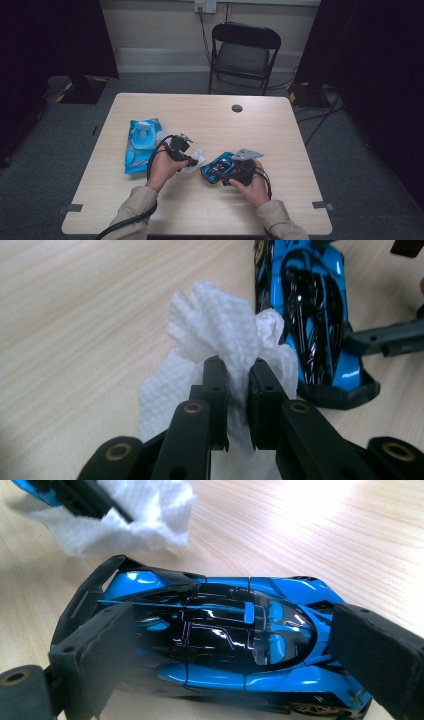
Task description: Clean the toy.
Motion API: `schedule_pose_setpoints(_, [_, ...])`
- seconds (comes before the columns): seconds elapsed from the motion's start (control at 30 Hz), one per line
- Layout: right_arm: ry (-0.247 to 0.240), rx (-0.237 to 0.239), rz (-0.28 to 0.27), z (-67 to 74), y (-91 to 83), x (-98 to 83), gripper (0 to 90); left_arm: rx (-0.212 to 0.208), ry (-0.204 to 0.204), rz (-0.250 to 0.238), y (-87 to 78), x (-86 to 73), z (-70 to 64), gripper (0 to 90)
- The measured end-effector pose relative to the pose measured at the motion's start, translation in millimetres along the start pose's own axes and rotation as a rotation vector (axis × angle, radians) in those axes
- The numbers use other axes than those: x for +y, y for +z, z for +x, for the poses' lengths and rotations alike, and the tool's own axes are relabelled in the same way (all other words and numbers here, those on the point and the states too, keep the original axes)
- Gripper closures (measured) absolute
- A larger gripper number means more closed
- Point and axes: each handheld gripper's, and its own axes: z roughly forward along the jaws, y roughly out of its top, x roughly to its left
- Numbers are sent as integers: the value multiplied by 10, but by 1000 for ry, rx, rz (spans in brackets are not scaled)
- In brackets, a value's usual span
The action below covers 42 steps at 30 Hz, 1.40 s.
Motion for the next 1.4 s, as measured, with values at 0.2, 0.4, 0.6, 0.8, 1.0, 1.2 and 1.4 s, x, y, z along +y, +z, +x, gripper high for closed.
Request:
schedule_pose_setpoints(0.2, [0, 0, 0, 0, 0, 0, 50, -3, 16, -30, 23, 203, -67, 808])
schedule_pose_setpoints(0.4, [0, 0, 0, 0, 0, 0, 50, 16, 37, -52, 72, 377, -117, 812])
schedule_pose_setpoints(0.6, [-2, 0, 0, -2, 1, 0, 50, 12, 32, -74, 214, 498, -146, 813])
schedule_pose_setpoints(0.8, [-1, 0, 0, -1, 0, 0, 50, -4, 21, -71, 448, 559, -206, 812])
schedule_pose_setpoints(1.0, [0, 0, 0, -1, 0, 0, 50, -12, 10, -58, 664, 604, -240, 809])
schedule_pose_setpoints(1.2, [0, 0, 0, -2, 0, 0, 50, -9, -6, -81, 726, 670, -241, 803])
schedule_pose_setpoints(1.4, [0, 0, 0, -2, 0, 0, 50, 21, 0, -88, 752, 688, -236, 799])
